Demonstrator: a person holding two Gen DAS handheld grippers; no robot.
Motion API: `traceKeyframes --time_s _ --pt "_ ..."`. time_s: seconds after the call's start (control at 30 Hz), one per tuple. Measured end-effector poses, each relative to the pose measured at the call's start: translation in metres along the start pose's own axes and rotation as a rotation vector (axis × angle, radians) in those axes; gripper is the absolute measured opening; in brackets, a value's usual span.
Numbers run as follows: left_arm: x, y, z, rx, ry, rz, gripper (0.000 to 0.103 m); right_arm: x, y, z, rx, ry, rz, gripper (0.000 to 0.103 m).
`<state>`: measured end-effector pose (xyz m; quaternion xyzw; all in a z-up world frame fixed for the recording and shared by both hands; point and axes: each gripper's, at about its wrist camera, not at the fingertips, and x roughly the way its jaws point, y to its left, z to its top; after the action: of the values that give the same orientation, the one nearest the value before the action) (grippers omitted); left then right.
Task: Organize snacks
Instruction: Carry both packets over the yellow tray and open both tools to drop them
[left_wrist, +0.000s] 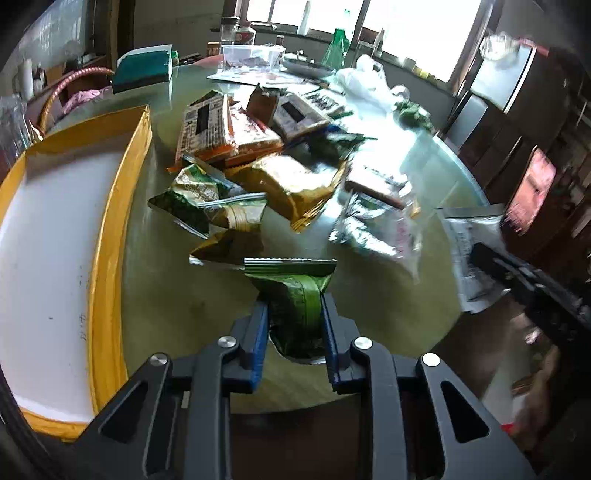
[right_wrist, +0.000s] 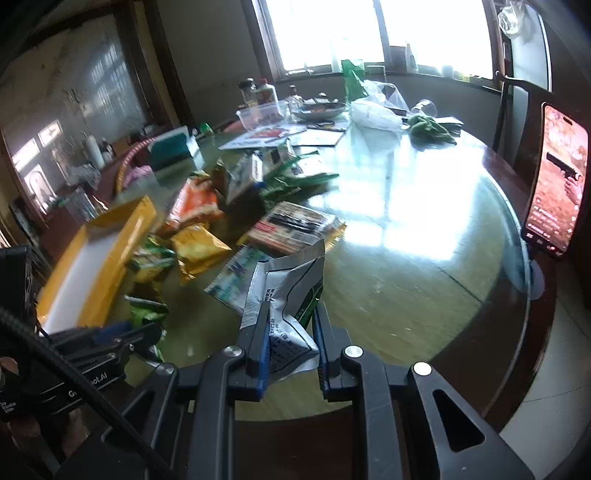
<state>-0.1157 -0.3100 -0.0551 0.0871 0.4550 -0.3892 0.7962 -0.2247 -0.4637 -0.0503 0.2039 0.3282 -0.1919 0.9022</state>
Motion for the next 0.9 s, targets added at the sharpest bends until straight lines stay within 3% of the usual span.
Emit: traceKeyframes --time_s 0.2,0.33,0.43,0.6,0.8,0.9 --pt "-0.039 0.012 0.005 -0.064 -0.060 -0.089 0.027 -0.004 0.017 0.002 0.000 -0.028 0.093 0.019" --pt "-0.068 0.026 0.006 -0.108 -0.142 -0.121 0.027 -0.004 0.036 0.006 -0.017 -0.034 0.165 0.019" --pt "-0.088 0.045 0.009 -0.138 -0.220 -0.053 0.027 0.001 0.060 0.010 -0.049 -0.023 0.251 0.019" --pt "-0.105 0.088 0.011 -0.216 -0.261 0.110 0.027 0.019 0.123 0.015 -0.166 0.026 0.419 0.019" --pt "-0.100 0.152 -0.004 -0.360 -0.224 0.302 0.027 0.052 0.199 0.014 -0.306 0.114 0.545 0.019" --pt "-0.089 0.166 -0.014 -0.395 -0.187 0.340 0.028 0.066 0.229 0.007 -0.344 0.165 0.566 0.019"
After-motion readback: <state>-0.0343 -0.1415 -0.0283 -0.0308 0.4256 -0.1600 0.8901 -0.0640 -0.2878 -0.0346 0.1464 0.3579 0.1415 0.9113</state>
